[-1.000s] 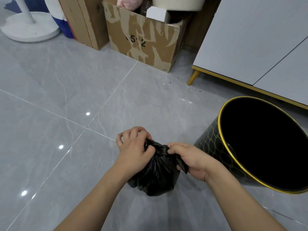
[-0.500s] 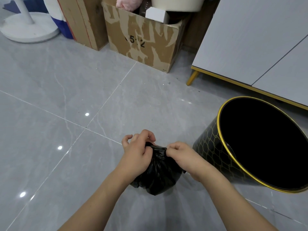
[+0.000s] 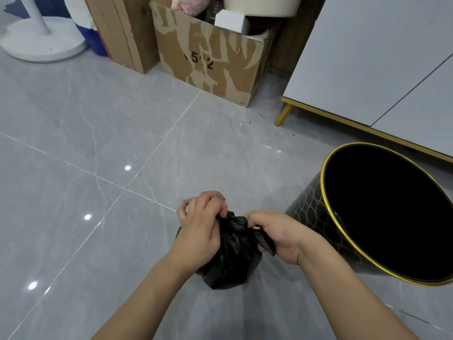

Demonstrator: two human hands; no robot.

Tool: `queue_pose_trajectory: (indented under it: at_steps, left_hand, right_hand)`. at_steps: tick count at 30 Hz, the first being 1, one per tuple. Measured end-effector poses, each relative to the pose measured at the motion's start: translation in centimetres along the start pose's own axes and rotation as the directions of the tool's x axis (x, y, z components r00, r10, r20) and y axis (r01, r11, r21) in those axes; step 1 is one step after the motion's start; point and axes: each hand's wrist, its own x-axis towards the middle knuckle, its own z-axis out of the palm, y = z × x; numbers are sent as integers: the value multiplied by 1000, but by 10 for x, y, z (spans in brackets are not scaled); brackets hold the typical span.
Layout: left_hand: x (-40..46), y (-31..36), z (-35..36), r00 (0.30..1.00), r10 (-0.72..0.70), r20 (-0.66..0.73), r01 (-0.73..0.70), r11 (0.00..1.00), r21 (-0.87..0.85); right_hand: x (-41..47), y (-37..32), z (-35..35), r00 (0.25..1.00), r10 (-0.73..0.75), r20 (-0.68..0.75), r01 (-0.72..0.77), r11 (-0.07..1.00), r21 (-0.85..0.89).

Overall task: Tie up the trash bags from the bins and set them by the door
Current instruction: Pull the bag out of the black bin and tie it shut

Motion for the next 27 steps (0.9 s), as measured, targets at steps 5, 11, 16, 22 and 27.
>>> queue_pose_trajectory:
  at_steps: [5, 11, 16, 22, 27]
  left_hand:
    - [-13, 1, -6, 997, -43, 62, 51, 990, -128]
    - [-9, -3, 3, 999, 6, -50, -4, 999, 50]
    - [3, 12, -10, 938, -348, 17, 341, 908, -244]
    - [18, 8, -16, 757, -628, 181, 647, 681, -344]
    - [16, 6, -13, 802, -587, 110, 587, 742, -323]
  right_hand:
    - [-1, 2, -3, 1000, 2, -5, -2, 997, 71]
    - [-2, 5, 2, 999, -26, -20, 27, 999, 43]
    - [-2, 7, 2, 973, -102, -208, 101, 995, -16]
    - [3, 11, 7, 903, -279, -326, 168, 930, -328]
    - [8, 16, 6, 863, -348, -367, 170, 883, -437]
